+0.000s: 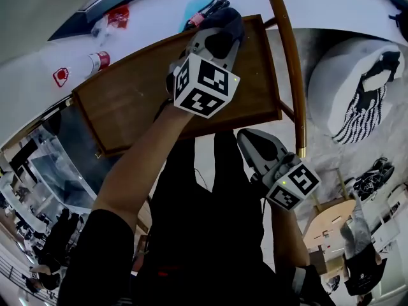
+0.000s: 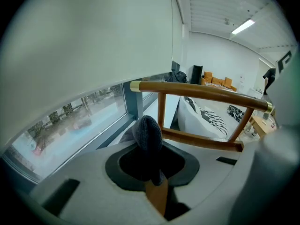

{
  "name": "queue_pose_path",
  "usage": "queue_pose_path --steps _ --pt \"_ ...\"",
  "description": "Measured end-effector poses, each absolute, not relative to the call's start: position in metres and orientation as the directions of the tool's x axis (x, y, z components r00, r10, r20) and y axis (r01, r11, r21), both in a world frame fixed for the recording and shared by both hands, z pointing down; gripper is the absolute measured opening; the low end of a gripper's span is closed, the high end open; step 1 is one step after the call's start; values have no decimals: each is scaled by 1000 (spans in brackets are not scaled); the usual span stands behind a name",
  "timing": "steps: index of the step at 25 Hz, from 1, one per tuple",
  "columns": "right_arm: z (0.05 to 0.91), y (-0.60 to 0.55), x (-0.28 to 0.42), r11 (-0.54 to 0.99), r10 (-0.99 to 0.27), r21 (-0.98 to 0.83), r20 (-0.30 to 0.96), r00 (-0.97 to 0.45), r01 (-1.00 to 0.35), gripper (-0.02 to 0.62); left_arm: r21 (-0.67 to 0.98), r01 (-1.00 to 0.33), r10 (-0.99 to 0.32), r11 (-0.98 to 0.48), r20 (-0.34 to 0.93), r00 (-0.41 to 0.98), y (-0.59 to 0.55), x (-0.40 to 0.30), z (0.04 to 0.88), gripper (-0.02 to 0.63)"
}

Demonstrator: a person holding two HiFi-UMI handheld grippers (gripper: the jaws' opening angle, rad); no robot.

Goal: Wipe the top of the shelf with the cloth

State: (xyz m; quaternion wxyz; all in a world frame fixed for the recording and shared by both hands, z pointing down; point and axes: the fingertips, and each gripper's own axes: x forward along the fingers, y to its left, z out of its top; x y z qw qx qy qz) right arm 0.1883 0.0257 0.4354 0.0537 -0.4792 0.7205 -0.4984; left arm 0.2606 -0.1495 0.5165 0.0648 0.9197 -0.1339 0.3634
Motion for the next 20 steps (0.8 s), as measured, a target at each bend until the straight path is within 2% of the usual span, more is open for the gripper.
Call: queue_pose_path --steps 8,20 --pt "425 5 145 115 -703 -760 393 -593 -639 3 16 -400 -296 -916 646 704 -177 190 484 69" --pt "413 -22 34 258 -590 -747 381 -712 -613 3 -4 -616 -488 -787 614 620 -204 -7 448 69"
